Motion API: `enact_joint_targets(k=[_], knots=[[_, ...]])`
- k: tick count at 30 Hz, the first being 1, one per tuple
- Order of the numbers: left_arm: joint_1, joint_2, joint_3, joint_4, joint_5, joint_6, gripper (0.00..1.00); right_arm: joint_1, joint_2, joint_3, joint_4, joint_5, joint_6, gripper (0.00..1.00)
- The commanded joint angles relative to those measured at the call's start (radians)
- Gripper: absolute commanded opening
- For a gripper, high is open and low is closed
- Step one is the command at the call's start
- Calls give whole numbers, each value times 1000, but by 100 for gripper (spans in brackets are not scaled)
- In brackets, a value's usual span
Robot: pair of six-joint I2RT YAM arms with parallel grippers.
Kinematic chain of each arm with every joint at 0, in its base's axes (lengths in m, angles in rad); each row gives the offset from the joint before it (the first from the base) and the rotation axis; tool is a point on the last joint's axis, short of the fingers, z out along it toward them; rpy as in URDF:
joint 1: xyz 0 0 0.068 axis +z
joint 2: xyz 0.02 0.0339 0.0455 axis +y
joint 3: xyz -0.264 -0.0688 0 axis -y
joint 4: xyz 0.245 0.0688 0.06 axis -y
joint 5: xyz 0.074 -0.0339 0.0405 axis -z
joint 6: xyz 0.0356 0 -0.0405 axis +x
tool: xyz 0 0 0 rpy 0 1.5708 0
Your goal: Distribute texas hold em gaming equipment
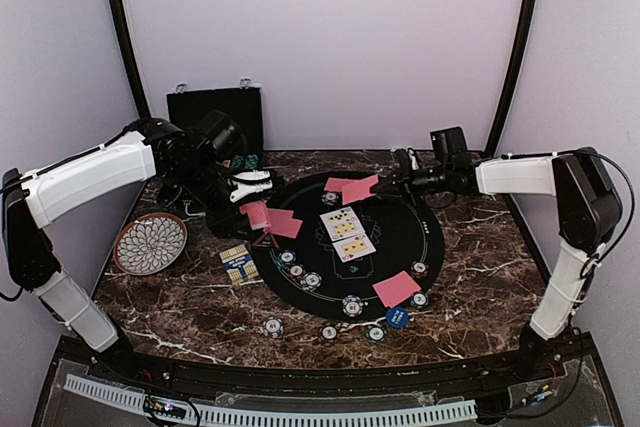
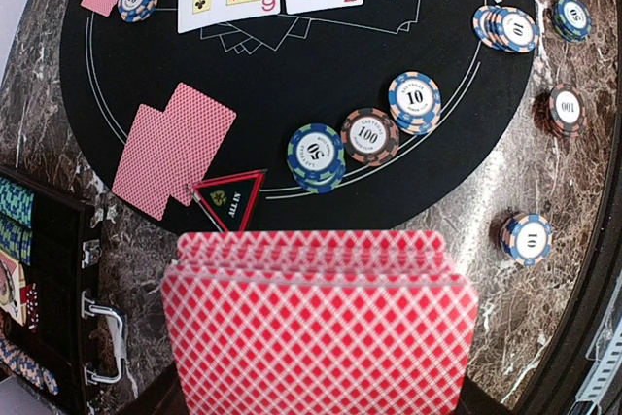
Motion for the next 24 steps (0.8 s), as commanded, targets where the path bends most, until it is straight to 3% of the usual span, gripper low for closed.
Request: enact_joint_targets(k=[1,13,24], knots=[[2,-48,-7,-18,3,1,0,-42,47,-15,-88,47,-121,0],[2,-53,-9,-23,-3,3,0,-73,204,75,-226,204,-260,0],[1,-51,-3,-25,3,2,0,-90,244,134,-323,275,-328,0]])
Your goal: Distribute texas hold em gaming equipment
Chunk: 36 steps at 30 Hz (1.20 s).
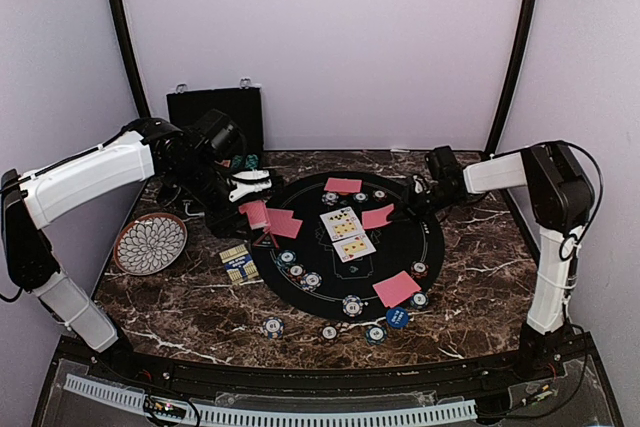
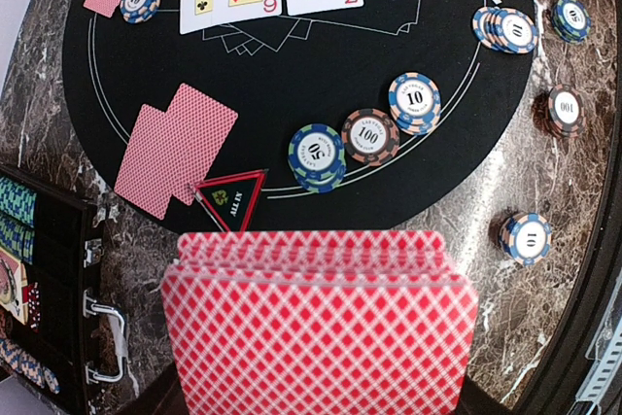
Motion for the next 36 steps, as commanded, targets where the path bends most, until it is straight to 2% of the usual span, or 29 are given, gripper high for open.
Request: enact_joint_targets(k=[1,6,8,10,16,27,31,36], knots=[[2,-44,0,-23,4,2,0,-6,25,46,-73,56,-61,0],[2,-41,7,-24,7,2,0,-5,38,64,-138,100,-100,0],[2,-40,8,-25,5,2,0,-1,41,75,-164,128,-112,4],[2,-38,10,-26,10,1,0,5,46,100,-203,170,-131,13],[3,-36,15,-27,9,0,0,32,47,161,-282,289,-163,49],[3,-44,13,-29,9,1,0,100,-50,207,-374,550,-161,82],[2,-48,18,-27,11,-2,0,166,-150,161,-324,557,-126,90],[1,-59,15,-16,17,3,0,270,-308,8,-56,354,22,98]])
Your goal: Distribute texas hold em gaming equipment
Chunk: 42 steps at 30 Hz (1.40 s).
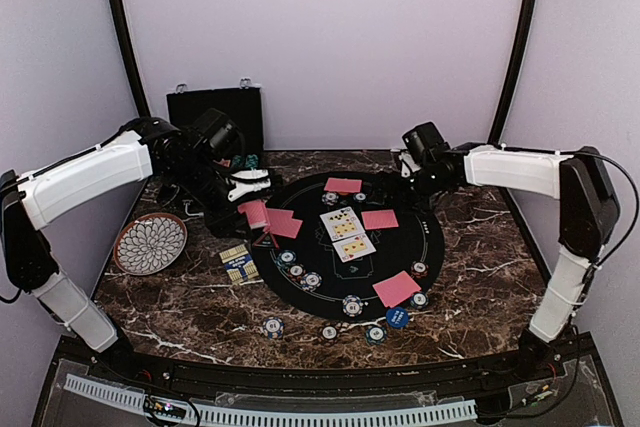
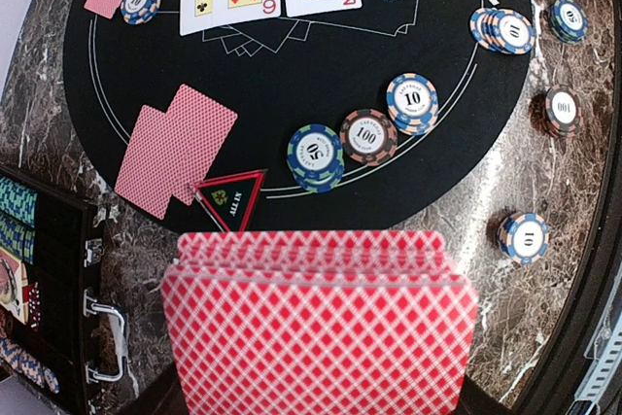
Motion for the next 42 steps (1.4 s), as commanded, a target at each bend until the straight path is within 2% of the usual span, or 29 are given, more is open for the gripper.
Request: enact_joint_targets(k=[1,8,16,27,42], knots=[[1,-55,13,-11,17,4,0,104,-144,-110,269,-165,151,99],[3,-56,20,-14,27,0,0,275,-120,-84,440,-298,276,98],[2,-53,40,-19,59,-5,0,389,-6,-5,593,-395,366,93],[2,-58,27,-20,61,1,0,432,110,52,794,-497,502,88],[2,-51,11,-27,53,5,0,437,142,77,800,-522,535,84]])
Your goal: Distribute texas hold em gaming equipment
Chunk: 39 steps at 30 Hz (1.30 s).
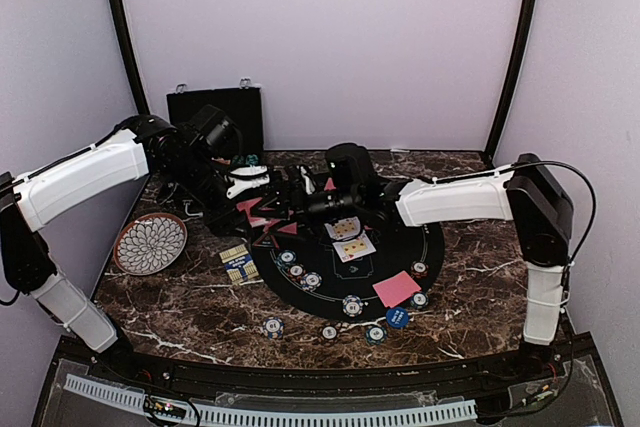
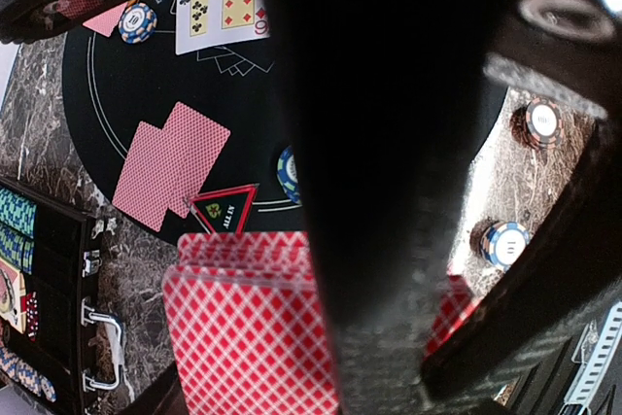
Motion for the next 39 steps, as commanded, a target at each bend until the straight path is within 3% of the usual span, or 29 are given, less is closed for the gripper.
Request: enact_joint_targets(k=[1,8,29,39], knots=[[2,-33,-1,-23,12,6,0,8,-18,11,42,-12,3,84],[1,-32,-11,-31,14,13,0,-17,-74,-45,61,5,10,83],[2,-21,2,-39,25,16,0,31,200,205,197,-94,162,79],[2,-24,5,-43,23,20,0,14,221,215,111,-117,130,72]])
